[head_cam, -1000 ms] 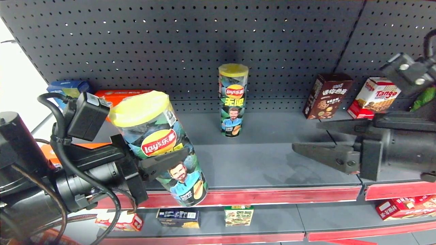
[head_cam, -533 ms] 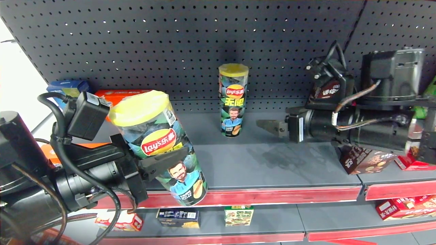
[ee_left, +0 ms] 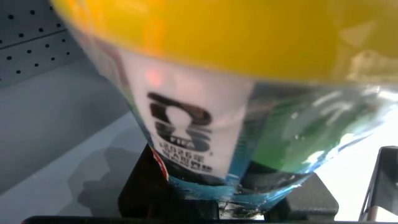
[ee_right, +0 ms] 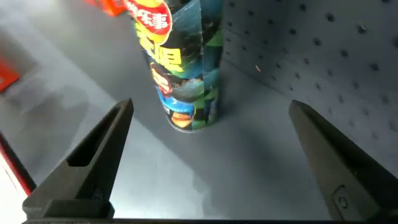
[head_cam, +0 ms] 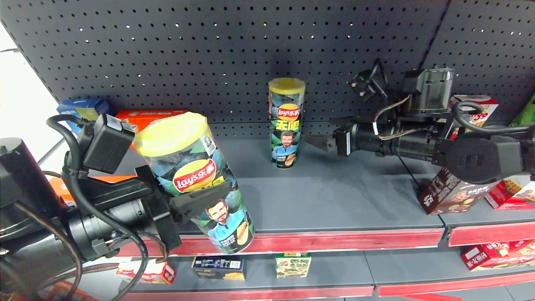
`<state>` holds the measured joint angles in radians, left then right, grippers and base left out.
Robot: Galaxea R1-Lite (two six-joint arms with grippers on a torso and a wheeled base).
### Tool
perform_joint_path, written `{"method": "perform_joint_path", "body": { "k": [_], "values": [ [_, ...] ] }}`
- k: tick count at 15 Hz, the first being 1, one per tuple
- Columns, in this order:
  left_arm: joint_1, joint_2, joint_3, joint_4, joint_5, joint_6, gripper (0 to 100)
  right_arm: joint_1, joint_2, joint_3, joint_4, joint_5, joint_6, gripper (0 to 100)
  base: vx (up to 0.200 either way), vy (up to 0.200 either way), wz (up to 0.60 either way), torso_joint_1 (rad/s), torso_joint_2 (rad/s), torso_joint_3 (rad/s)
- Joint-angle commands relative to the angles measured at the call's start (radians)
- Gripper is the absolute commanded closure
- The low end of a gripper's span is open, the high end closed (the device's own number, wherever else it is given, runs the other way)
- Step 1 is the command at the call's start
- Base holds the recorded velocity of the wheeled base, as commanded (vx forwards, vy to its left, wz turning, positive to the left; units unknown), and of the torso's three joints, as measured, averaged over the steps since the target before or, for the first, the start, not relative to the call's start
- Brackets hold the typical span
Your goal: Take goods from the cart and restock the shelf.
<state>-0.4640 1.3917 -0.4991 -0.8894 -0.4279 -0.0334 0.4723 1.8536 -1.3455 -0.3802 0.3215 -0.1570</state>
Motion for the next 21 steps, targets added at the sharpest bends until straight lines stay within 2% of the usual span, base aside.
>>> {"method": "perform_joint_path", "body": {
  "k": [1,5,8,12,21],
  "values": [
    [-0.001,0.001,0.001,0.0,0.0,0.0,100,-0.023,0.044,-0.021,-0.02,0.051,-0.004,0,0.0,0.0,0.0,0.0,0.0,0.0],
    [-0.004,0.004,0.002,0.0,-0.002,0.0,100,-0.06,0.076,-0.053,0.024,0.232,-0.082,0,0.0,0.0,0.0,0.0,0.0,0.0],
    [-0.005,0.007,0.004,0.0,-0.002,0.0,100,-0.113,0.133,-0.138,0.043,0.358,-0.124,0,0.0,0.0,0.0,0.0,0.0,0.0],
    [-0.004,0.004,0.03,-0.002,-0.003,0.0,100,-0.126,0.237,-0.31,0.083,0.47,-0.119,0,0.0,0.0,0.0,0.0,0.0,0.0],
    [-0.002,0.003,0.022,-0.003,-0.003,0.0,100,-0.07,0.371,-0.471,0.08,0.479,-0.075,0,0.0,0.0,0.0,0.0,0.0,0.0]
  ]
}}
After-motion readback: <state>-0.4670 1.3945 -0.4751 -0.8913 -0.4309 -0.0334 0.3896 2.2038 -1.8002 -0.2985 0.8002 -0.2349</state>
